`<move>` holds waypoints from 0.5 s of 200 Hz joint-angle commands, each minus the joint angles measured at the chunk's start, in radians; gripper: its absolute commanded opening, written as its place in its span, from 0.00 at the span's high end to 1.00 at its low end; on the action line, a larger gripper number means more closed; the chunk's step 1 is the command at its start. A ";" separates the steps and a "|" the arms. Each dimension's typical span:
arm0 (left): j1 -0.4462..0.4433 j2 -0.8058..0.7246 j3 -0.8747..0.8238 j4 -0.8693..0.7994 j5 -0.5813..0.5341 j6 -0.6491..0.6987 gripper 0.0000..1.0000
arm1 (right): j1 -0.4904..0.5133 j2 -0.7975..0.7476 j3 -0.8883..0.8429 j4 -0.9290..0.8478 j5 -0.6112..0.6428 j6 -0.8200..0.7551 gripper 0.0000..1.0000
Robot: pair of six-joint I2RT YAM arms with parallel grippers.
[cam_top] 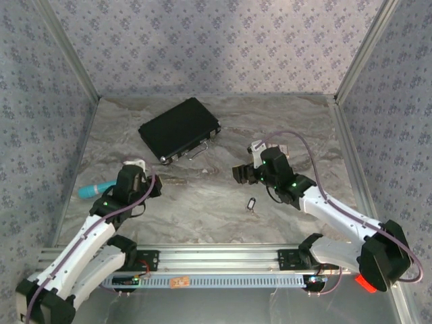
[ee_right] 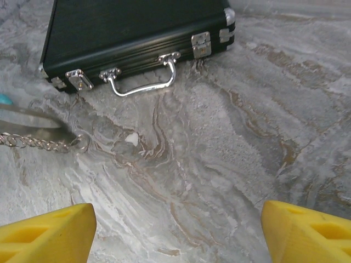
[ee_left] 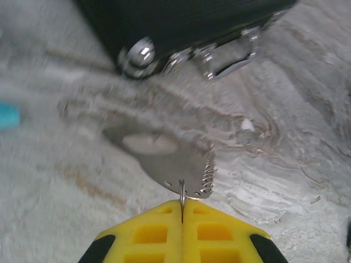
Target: Put the keys on the keyring
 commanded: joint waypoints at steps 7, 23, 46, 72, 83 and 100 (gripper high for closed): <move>-0.027 0.003 0.057 0.144 0.056 0.277 1.00 | -0.006 -0.035 0.028 0.000 0.033 -0.031 0.16; -0.038 0.016 0.073 0.182 0.133 0.402 1.00 | -0.005 -0.054 0.028 0.022 0.004 -0.071 0.12; -0.047 0.046 0.086 0.222 0.294 0.563 1.00 | 0.000 -0.094 -0.004 0.093 -0.060 -0.163 0.09; -0.054 0.089 0.110 0.226 0.406 0.696 1.00 | 0.000 -0.126 -0.028 0.141 -0.144 -0.270 0.10; -0.054 0.104 0.119 0.225 0.461 0.741 1.00 | 0.002 -0.134 -0.030 0.148 -0.173 -0.310 0.10; -0.059 0.127 0.134 0.227 0.548 0.814 1.00 | 0.007 -0.145 -0.037 0.154 -0.229 -0.371 0.10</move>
